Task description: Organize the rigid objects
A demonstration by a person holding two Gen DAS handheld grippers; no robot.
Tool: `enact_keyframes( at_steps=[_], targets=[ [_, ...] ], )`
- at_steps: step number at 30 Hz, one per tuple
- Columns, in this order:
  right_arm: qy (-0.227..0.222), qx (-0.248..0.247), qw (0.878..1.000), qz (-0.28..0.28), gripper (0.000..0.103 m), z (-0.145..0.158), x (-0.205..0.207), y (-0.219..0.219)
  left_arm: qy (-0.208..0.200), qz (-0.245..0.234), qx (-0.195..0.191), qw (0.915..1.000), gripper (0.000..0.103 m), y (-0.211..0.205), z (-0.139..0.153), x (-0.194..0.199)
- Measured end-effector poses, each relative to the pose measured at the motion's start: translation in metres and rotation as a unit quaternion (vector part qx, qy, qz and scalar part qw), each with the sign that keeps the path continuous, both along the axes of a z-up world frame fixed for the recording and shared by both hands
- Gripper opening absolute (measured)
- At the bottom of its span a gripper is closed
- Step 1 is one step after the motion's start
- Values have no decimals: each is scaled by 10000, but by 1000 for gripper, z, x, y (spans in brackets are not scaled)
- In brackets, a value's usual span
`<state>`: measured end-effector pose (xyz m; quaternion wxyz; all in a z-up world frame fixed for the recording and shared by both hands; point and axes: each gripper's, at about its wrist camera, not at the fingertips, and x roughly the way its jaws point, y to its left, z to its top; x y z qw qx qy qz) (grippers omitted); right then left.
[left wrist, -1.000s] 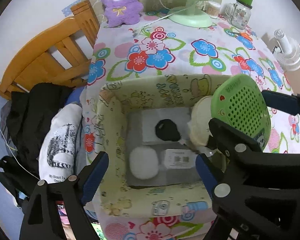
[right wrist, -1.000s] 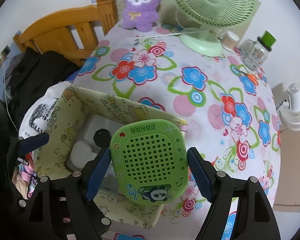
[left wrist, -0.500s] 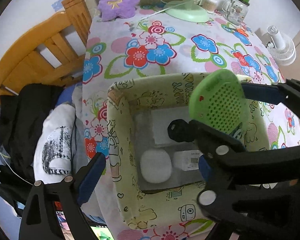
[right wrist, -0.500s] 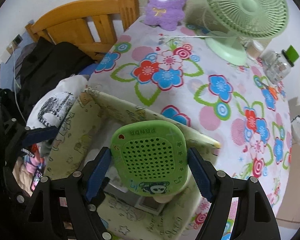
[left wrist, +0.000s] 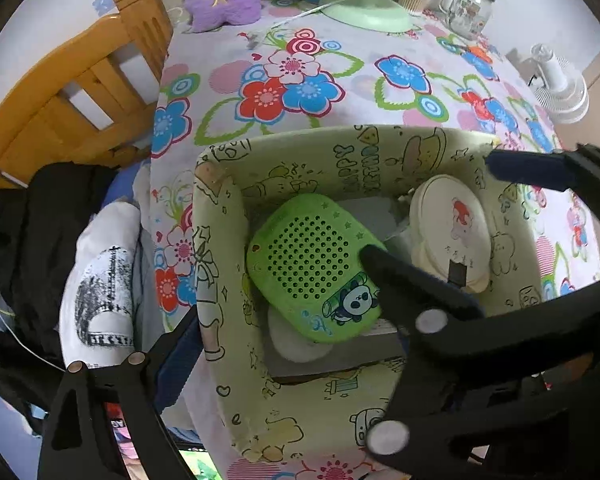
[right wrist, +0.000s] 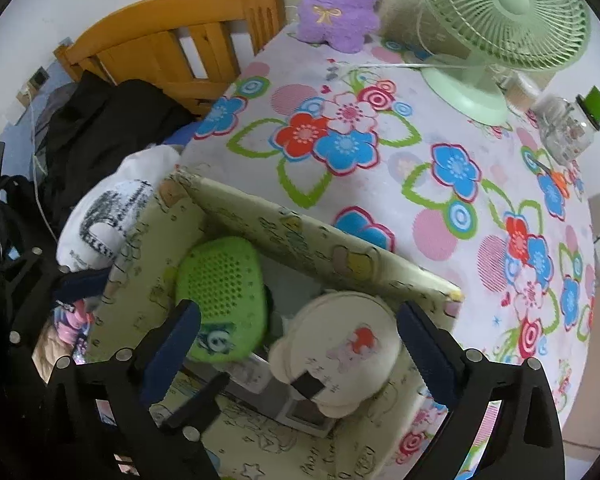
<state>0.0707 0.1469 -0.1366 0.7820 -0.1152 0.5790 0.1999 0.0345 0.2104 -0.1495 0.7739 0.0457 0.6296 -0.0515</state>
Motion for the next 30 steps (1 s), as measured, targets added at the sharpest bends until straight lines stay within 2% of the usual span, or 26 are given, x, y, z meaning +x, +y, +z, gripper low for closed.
enact_keyframes(
  at_steps=[10, 30],
  targets=[
    [-74, 30, 9998, -185, 100, 9, -9, -23, -212, 125, 297, 9993, 95, -8, 15, -10],
    [-395, 8, 9972, -631, 100, 38, -28, -101, -503, -50, 207, 9985, 95, -79, 45, -21]
  ],
)
